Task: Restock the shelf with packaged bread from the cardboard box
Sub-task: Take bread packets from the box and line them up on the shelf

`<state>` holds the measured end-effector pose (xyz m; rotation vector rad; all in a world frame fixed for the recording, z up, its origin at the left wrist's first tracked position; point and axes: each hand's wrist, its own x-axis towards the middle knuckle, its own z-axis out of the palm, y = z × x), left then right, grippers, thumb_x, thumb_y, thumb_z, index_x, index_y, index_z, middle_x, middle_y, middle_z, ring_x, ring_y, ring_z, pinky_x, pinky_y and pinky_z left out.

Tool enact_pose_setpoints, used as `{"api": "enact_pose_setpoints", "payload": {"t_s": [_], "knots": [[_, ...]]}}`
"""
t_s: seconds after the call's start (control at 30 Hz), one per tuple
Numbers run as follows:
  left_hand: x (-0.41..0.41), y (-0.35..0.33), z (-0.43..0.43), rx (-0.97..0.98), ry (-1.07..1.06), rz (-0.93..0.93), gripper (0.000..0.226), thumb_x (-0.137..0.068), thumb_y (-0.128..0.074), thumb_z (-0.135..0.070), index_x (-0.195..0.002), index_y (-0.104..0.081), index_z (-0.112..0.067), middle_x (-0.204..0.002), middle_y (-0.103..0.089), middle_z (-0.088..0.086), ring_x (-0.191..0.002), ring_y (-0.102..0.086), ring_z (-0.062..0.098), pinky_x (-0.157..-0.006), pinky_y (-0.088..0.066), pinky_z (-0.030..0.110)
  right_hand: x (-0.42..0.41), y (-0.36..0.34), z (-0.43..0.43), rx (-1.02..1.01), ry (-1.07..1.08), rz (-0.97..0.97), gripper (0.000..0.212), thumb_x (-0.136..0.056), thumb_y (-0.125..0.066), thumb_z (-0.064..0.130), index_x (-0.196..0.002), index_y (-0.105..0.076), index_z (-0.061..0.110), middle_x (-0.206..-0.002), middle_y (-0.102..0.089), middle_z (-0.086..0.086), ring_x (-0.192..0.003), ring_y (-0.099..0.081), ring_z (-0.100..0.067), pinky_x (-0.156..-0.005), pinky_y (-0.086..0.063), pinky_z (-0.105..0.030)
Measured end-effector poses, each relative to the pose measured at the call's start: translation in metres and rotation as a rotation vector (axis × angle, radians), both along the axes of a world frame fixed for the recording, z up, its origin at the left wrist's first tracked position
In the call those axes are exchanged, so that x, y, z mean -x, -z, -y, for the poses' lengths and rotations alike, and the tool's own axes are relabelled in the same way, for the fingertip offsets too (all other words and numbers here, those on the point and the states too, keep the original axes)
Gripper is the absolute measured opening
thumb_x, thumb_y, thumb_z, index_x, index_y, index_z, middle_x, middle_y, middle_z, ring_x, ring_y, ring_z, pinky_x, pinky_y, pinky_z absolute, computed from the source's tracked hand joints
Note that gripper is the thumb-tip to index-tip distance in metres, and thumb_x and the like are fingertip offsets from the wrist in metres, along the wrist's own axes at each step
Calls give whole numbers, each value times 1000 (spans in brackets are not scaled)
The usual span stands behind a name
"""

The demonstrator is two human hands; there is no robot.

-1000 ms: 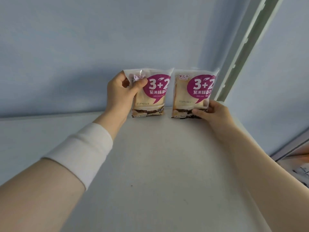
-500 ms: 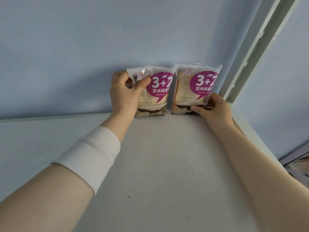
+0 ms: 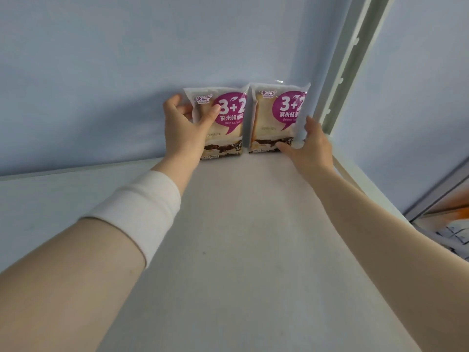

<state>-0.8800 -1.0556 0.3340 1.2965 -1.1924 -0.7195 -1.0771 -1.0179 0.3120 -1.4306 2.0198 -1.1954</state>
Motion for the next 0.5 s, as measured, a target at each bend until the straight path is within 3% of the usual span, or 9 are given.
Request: {"api": "enact_pose_setpoints", "payload": {"t_s": [0.1, 0.23, 0.3, 0.37, 0.5], "knots": [[-15, -1, -23, -59, -5, 250, 81, -77, -71, -39, -139, -30, -6, -137, -43, 11, -127, -44, 22, -107, -37, 35, -9, -8, -37, -45, 27, -182, 79, -84, -67, 27, -146, -21, 16, -150, -28, -6, -139, -27, -23, -111, -26, -35], [-37, -5, -92, -12, 137, 1014, 70, -80, -69, -37, -134, -36, -8, -134, -41, 17, -125, -40, 35, -99, -36, 44, -31, -14, -106, -166, 26, -472, 74, -84, -66, 22, -145, -25, 15, -147, -31, -11, -135, -30, -28, -108, -30, -38], [-47, -10, -132, 28, 247, 1305, 68, -81, -68, -35, -134, -35, -8, -133, -40, 19, -123, -40, 37, -97, -37, 46, -46, -19, -145, -224, 4, -583, 70, -84, -65, 16, -144, -28, 16, -144, -33, -11, -134, -31, -29, -103, -35, -40], [-56, -17, -169, 3, 336, 1434, 67, -82, -67, -32, -135, -34, -8, -134, -38, 19, -124, -38, 37, -98, -36, 48, -60, -24, -184, -285, -20, -683, 66, -84, -62, 11, -142, -31, 17, -141, -34, -12, -131, -32, -30, -95, -39, -39], [-69, -39, -239, -46, 432, 1505, 58, -85, -64, -25, -132, -35, -8, -133, -37, 19, -122, -39, 37, -97, -36, 46, -78, -39, -255, -361, -32, -798, 61, -83, -60, 11, -138, -36, 17, -135, -35, -12, -126, -34, -32, -83, -40, -36]]}}
